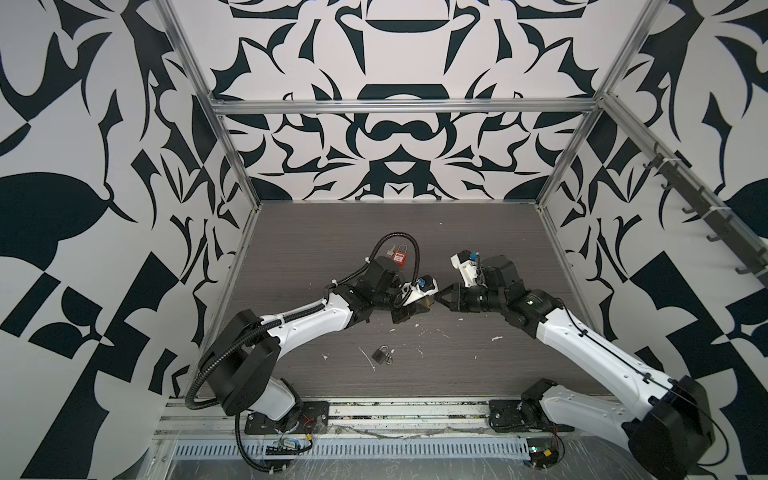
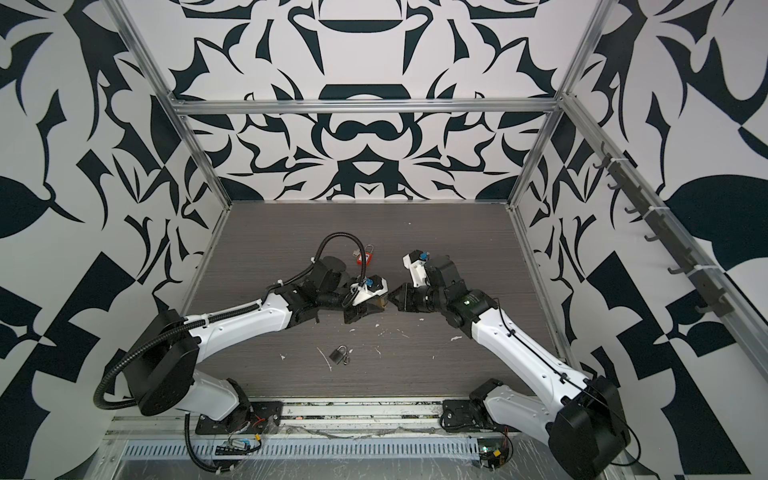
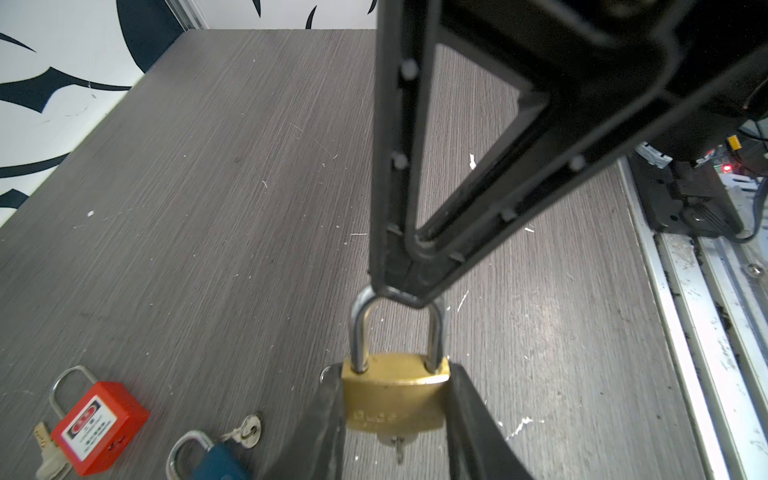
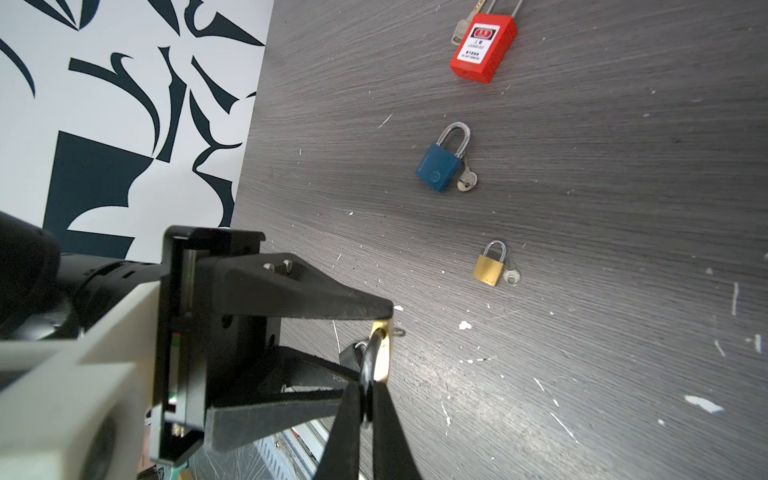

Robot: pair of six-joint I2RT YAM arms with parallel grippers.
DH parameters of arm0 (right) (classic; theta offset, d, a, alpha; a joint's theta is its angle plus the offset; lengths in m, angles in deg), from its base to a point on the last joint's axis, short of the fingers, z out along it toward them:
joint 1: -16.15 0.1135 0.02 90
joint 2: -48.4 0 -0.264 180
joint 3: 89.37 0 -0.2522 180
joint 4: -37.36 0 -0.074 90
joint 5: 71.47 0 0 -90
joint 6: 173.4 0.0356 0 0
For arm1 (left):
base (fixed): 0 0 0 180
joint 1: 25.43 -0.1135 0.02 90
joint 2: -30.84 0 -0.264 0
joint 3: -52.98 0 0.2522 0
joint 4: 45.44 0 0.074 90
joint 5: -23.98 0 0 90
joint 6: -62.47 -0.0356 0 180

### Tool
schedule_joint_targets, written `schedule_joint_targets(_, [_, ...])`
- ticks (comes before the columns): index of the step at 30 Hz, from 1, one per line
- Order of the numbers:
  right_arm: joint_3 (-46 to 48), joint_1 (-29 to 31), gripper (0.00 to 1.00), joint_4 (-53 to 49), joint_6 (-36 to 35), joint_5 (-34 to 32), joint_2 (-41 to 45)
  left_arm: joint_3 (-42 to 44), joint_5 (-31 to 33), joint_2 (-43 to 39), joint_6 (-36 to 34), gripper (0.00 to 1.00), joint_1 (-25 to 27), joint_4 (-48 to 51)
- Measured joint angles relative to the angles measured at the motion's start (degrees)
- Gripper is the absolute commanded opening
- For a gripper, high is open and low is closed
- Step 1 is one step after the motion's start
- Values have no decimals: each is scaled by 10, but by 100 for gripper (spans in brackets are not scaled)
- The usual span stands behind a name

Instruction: Lock with the key

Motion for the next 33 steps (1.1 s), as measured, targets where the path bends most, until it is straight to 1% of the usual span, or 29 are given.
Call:
schedule_joint_targets(9, [4,0,3,12,1,0,-7,0,10,0,1,0,0,0])
schedule_joint_targets(12, [4,-1,0,17,1,1,-13,0,18,0,2,0,0,0])
schedule_joint_targets(25, [6,-2,0,40,5,6,-29,0,36,0,7,0,1,1])
schedule_joint_targets(33, [10,-3,0,52,5,16,-45,-1,41,0,12,0,0,17])
